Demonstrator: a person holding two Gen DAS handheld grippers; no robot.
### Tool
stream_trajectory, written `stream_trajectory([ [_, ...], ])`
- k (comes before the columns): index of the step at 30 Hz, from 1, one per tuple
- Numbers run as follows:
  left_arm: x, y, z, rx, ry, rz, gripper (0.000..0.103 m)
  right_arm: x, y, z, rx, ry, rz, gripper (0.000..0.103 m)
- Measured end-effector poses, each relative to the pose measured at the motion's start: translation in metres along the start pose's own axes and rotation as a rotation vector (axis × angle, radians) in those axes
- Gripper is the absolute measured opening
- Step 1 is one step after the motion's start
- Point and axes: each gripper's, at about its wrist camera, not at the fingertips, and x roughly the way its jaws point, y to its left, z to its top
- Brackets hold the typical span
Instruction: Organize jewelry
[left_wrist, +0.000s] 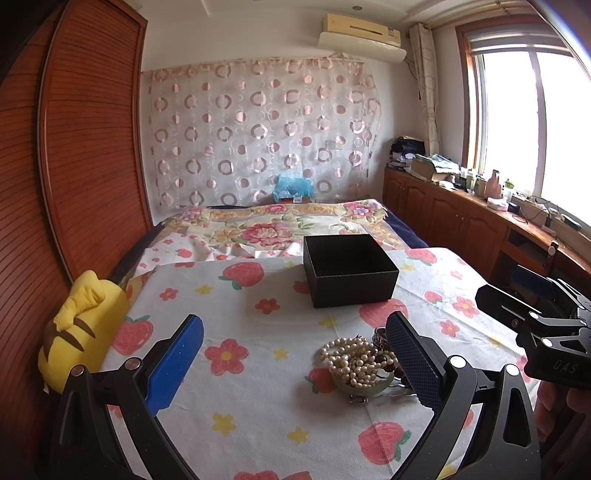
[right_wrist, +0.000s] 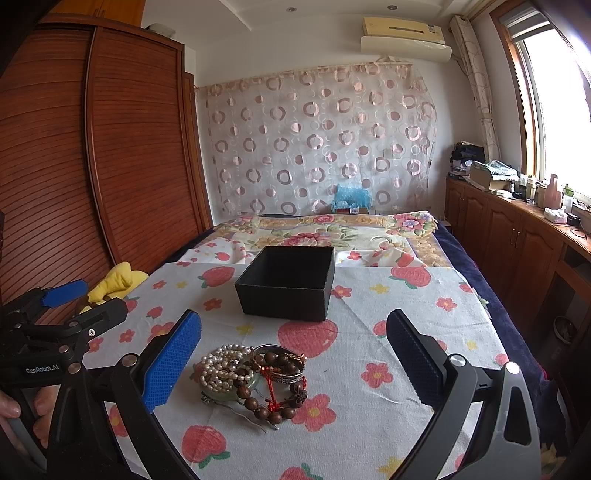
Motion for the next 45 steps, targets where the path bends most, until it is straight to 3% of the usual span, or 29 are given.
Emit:
stream_trajectory([
  [10, 0.013, -0.016, -0.005, 0.027, 0.065, -0.024, 0.095, 0.009, -0.001, -0.006, 0.0, 0.025, -0.001, 0.101],
  [19, 0.046, -0.001, -0.018, 0.077, 0.155, -0.067, 0.095, 0.029, -0.003, -0.024, -0.005, 0.073, 0.016, 0.101],
  [26, 0.078, 0.01, -0.023, 0.085, 0.242, -0.141, 0.095, 0.041, -0.009, -0.032, -0.015, 0.12, 0.03, 0.101],
  [33, 0.116, 0.018, -0.023, 0.074, 0.349, -0.225, 0.07, 0.056, -0.013, -0.032, -0.053, 0.156, 0.039, 0.101],
  [45, 0.157, -0.007, -0.017, 0.129, 0.465, -0.337, 0.034, 0.081, -0.028, -0.028, -0.067, 0.208, 0.053, 0.101],
])
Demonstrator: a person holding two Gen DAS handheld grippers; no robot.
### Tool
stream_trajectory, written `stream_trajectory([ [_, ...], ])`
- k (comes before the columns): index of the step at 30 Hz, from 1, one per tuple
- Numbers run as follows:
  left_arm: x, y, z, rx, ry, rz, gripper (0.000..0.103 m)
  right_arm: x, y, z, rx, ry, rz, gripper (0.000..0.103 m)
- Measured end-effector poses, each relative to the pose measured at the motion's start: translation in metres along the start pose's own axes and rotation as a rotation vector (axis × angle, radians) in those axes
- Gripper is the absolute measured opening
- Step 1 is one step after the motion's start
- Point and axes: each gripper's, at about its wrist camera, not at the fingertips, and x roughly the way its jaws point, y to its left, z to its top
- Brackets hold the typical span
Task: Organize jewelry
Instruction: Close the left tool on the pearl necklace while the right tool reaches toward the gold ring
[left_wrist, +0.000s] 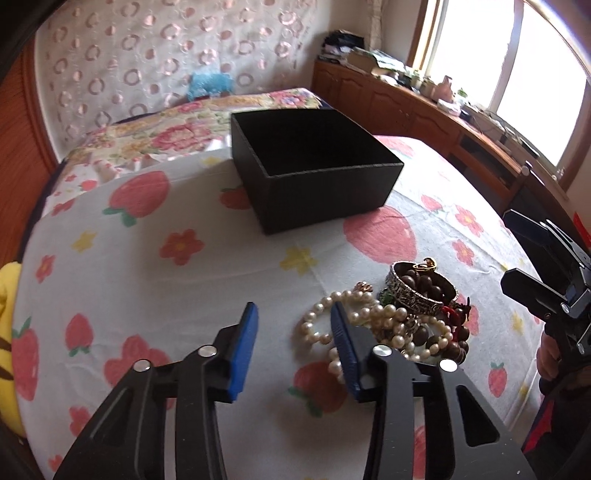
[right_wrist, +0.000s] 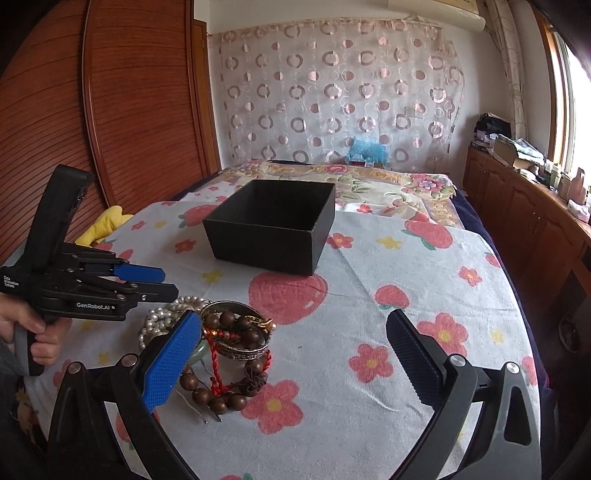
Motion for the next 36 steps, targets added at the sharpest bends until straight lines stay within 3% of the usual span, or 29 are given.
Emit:
stream_trajectory([
  [10, 0.015, -0.014, 0.007, 0.093, 0.06, 0.04, 0.026, 0.003, -0.008, 0.0, -0.014, 0.012, 0.007, 0.101],
  [12, 0.016, -0.017, 0.007, 0.12, 0.058, 0.072, 0.01, 0.005, -0.01, 0.002, -0.023, 0.024, 0.012, 0.101],
  [14, 0.014, -0.017, 0.004, 0.133, 0.054, 0.077, 0.007, 0.008, -0.013, 0.003, -0.036, 0.042, 0.031, 0.095],
  [17, 0.005, -0.015, 0.001, 0.124, 0.014, 0.128, 0.007, 0.015, -0.018, 0.006, -0.049, 0.073, 0.047, 0.078],
  [21, -0.019, -0.01, 0.0, 0.077, -0.067, 0.129, 0.007, 0.023, -0.026, 0.008, -0.035, 0.108, 0.082, 0.062],
  [28, -0.057, -0.012, 0.003, 0.028, -0.184, 0.117, 0.007, 0.04, -0.017, 0.008, -0.029, 0.166, 0.171, 0.06],
  [36, -0.084, -0.018, 0.003, 0.018, -0.257, 0.097, 0.007, 0.059, -0.003, 0.008, -0.043, 0.226, 0.219, 0.048],
])
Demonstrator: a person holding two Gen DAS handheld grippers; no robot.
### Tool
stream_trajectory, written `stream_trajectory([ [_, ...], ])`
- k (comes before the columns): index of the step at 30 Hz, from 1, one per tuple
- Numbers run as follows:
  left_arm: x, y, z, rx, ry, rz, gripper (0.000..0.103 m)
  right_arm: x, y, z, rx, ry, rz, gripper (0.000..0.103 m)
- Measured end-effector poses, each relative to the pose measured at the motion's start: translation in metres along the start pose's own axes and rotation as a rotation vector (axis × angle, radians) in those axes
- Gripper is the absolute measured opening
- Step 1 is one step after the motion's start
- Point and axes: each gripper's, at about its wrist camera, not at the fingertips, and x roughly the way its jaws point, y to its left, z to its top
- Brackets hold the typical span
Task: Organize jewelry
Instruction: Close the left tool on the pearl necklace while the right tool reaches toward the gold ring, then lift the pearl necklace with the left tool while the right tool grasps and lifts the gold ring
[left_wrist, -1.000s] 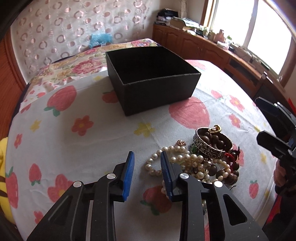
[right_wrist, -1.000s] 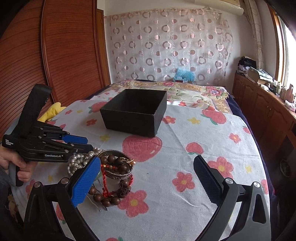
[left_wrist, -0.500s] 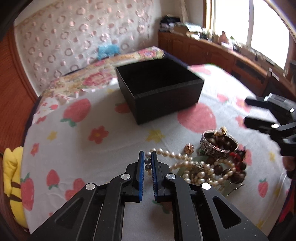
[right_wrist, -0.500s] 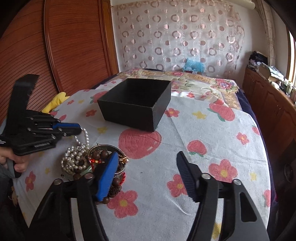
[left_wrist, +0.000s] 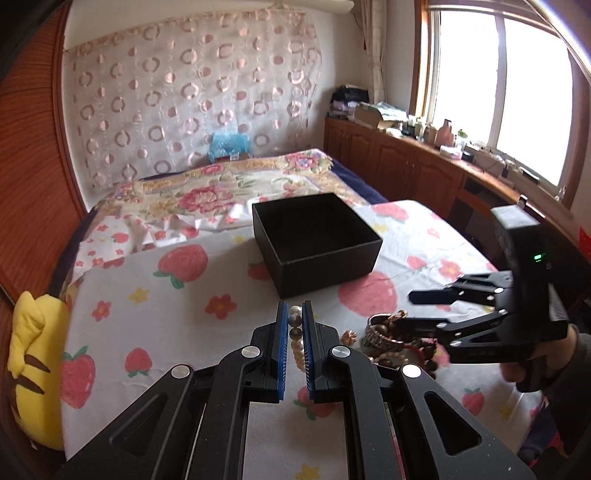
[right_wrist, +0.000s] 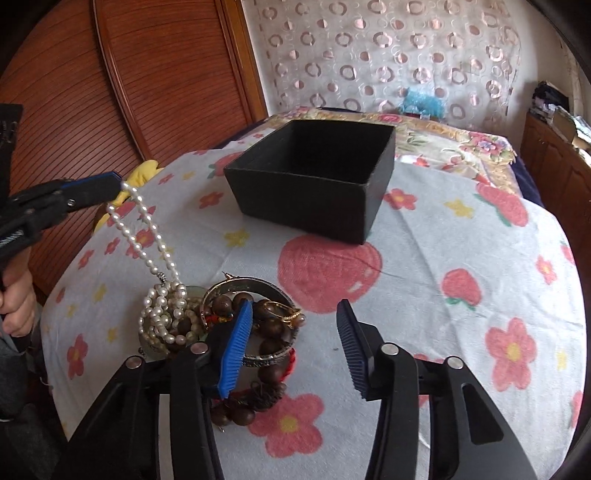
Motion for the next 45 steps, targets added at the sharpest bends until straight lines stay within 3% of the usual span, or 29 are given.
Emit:
stream_trajectory([
  [9, -0.003, -0.003, -0.002, 0.002, -0.009, -0.002, 0.007, 0.009, -0.007, 0.006, 0.039, 0.027, 0.061, 0.026],
  [20, -0.016, -0.003, 0.013, 0.0, -0.061, -0.001, 0.007, -0.022, -0.011, 0.019, 0.021, -0.044, 0.033, 0.026],
  [45, -0.057, -0.015, 0.109, 0.059, -0.216, 0.029, 0.007, -0.047, -0.015, 0.08, -0.019, -0.135, -0.029, 0.026],
])
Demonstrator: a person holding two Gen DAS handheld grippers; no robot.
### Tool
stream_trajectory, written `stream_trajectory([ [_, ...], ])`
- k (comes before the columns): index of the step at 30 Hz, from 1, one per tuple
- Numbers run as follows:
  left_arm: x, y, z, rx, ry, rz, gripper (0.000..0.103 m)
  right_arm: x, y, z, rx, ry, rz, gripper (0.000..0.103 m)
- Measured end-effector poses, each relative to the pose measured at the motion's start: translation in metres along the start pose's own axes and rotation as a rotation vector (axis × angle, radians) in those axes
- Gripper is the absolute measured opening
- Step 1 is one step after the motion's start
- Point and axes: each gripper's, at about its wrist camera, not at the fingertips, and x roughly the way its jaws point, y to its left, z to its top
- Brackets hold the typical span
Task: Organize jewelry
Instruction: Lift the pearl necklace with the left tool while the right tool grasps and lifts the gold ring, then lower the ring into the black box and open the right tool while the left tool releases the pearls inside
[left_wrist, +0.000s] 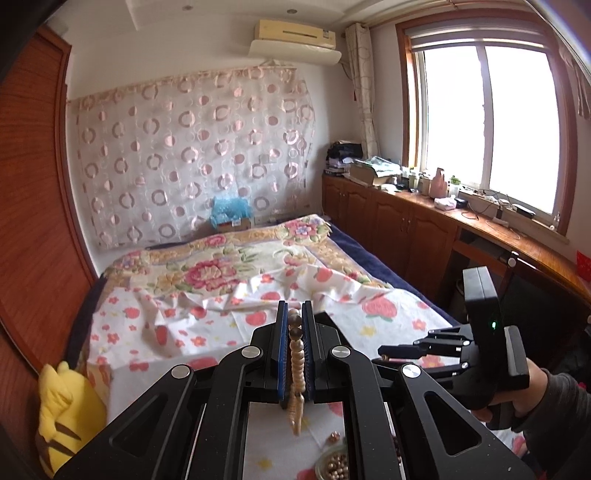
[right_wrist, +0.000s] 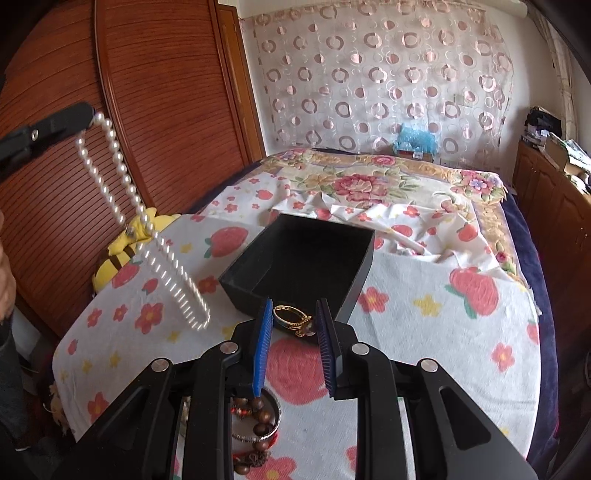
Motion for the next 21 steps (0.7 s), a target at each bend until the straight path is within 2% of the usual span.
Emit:
stream_trajectory([
  [12, 0.021, 0.002, 0.056, 0.017, -0.045, 0.069, 0.007, 0.015, -0.005, 0.022, -0.018, -0.007, -0.015, 0.026],
  [16, 0.031, -0.001, 0.059, 0.029, -0.038, 0.091, 0.007, 0.017, -0.007, 0.024, -0.015, -0.012, -0.014, 0.026],
  [21, 0.055, 0.005, 0.042, 0.013, 0.017, 0.091, 0.007, 0.02, -0.008, 0.024, -0.014, -0.017, -0.015, 0.026],
])
